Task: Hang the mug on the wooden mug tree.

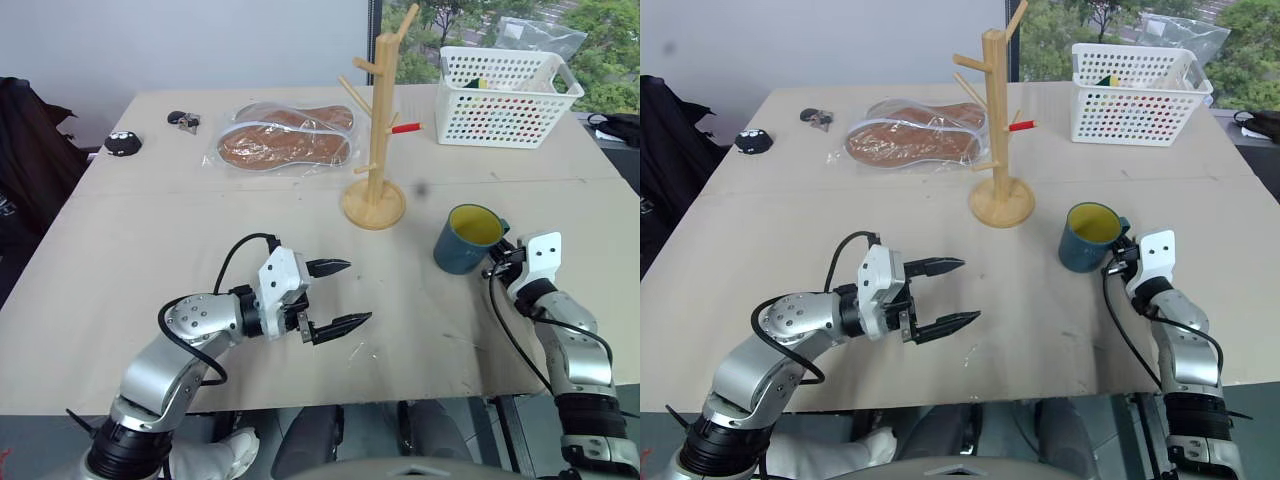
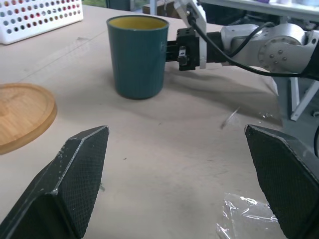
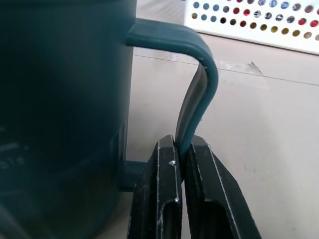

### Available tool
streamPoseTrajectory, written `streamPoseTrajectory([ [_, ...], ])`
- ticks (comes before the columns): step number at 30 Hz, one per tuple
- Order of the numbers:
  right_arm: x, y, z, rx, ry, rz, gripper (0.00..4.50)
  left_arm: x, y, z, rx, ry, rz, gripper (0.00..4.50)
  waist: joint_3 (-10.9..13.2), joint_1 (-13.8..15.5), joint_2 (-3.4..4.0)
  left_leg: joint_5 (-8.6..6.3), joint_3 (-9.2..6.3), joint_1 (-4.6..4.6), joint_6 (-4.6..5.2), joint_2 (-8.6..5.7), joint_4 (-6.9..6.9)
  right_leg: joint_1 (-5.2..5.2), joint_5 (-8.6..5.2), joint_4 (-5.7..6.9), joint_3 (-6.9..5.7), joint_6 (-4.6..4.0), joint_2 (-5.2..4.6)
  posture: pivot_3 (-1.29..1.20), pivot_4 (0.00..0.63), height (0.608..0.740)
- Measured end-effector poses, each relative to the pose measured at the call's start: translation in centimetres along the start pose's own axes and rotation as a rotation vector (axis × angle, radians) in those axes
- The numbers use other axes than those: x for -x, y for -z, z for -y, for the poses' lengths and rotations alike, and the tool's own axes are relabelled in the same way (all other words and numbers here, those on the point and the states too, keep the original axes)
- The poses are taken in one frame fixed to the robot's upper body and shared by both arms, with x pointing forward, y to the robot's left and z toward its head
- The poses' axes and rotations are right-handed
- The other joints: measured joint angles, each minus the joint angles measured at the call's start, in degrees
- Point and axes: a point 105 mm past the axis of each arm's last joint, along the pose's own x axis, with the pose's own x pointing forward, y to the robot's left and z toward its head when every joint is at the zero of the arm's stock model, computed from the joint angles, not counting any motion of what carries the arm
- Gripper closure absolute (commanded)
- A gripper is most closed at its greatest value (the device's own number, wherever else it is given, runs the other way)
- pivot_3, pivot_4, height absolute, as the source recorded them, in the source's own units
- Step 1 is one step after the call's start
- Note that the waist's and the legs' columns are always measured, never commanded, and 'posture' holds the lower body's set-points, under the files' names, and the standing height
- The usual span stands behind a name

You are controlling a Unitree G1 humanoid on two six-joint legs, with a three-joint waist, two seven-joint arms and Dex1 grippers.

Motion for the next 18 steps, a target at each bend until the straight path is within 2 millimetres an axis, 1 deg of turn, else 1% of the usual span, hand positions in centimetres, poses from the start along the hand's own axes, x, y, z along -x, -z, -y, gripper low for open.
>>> streamPoseTrajectory([
  [3, -0.2, -1.6, 0.5, 0.1, -0.084, 0.004, 4.48, 0.2, 0.2, -0.7, 0.014, -0.06, 0.033, 0.0, 0.0, 0.0, 0.02, -0.01, 0.02, 0.0, 0.02, -0.01, 0.01, 0.0, 0.0, 0.0, 0.01, 0.0, -0.01, 0.0, 0.15, 0.74],
  [4, -0.4, -2.5, 0.6, 0.142, -0.117, 0.012, 4.48, 0.3, 0.0, -1.0, 0.017, -0.08, 0.062, 0.0, 0.0, -0.1, 0.03, -0.01, 0.04, 0.01, 0.03, 0.0, 0.01, -0.01, 0.0, 0.0, 0.02, 0.0, 0.0, 0.0, 0.15, 0.74],
  [5, -0.6, -2.8, 0.6, 0.158, -0.13, 0.015, 4.48, 0.3, -0.2, -1.1, 0.019, -0.085, 0.077, 0.0, 0.0, -0.2, 0.06, -0.01, 0.07, 0.01, 0.02, 0.0, 0.01, -0.01, 0.0, 0.0, 0.03, 0.0, 0.0, 0.0, 0.15, 0.74],
  [7, -1.7, -5.9, 0.5, 0.296, -0.215, 0.048, 4.48, 0.4, -1.5, -1.3, 0.042, -0.117, 0.202, 0.0, 0.1, -0.3, 0.07, -0.01, 0.08, 0.01, 0.02, 0.03, 0.02, -0.02, 0.0, 0.0, 0.04, 0.0, 0.0, 0.0, 0.15, 0.74],
  [9, -2.1, -7.5, 0.4, 0.355, -0.245, 0.075, 4.48, 0.5, -1.9, -1.5, 0.054, -0.142, 0.245, 0.0, 0.0, -0.1, 0.05, -0.01, 0.0, 0.0, 0.02, 0.06, 0.02, -0.01, 0.0, -0.01, -0.04, 0.0, 0.03, 0.0, 0.15, 0.74],
  [11, -2.8, -9.5, 0.0, 0.435, -0.314, 0.08, 4.48, 0.7, -2.8, -2.2, 0.067, -0.206, 0.317, 0.0, 0.1, 0.0, 0.07, -0.01, 0.01, -0.03, 0.02, 0.03, 0.02, -0.02, 0.0, -0.01, -0.03, 0.0, 0.0, 0.0, 0.15, 0.74],
  [12, -3.2, -10.9, -0.3, 0.473, -0.357, 0.084, 4.48, 0.6, -3.3, -2.3, 0.061, -0.232, 0.348, 0.0, 0.1, 0.0, 0.07, 0.0, 0.03, -0.08, 0.0, 0.02, 0.06, -0.03, 0.01, -0.03, -0.02, 0.0, -0.02, 0.0, 0.15, 0.74],
  [14, -3.8, -13.0, -1.0, 0.541, -0.421, 0.098, 4.48, 0.4, -3.8, -2.4, 0.054, -0.26, 0.387, 0.0, 0.1, 0.0, 0.08, 0.02, 0.03, -0.11, -0.03, -0.01, 0.08, -0.05, 0.01, -0.06, -0.01, 0.0, -0.04, 0.0, 0.15, 0.74],
  [15, -4.1, -14.4, -1.2, 0.59, -0.453, 0.107, 4.48, 0.2, -4.0, -2.4, 0.048, -0.274, 0.403, 0.0, 0.1, 0.0, 0.07, 0.02, 0.02, -0.14, -0.04, -0.03, 0.07, -0.06, 0.01, -0.08, -0.02, 0.01, -0.06, 0.0, 0.15, 0.74],
  [18, -5.3, -17.5, -1.9, 0.684, -0.532, 0.113, 4.48, 0.1, -4.5, -2.6, 0.032, -0.323, 0.442, 0.0, 0.1, 0.0, 0.03, 0.03, 0.0, -0.18, -0.06, -0.02, 0.05, -0.11, 0.01, -0.08, -0.04, 0.0, -0.07, 0.0, 0.15, 0.74],
])
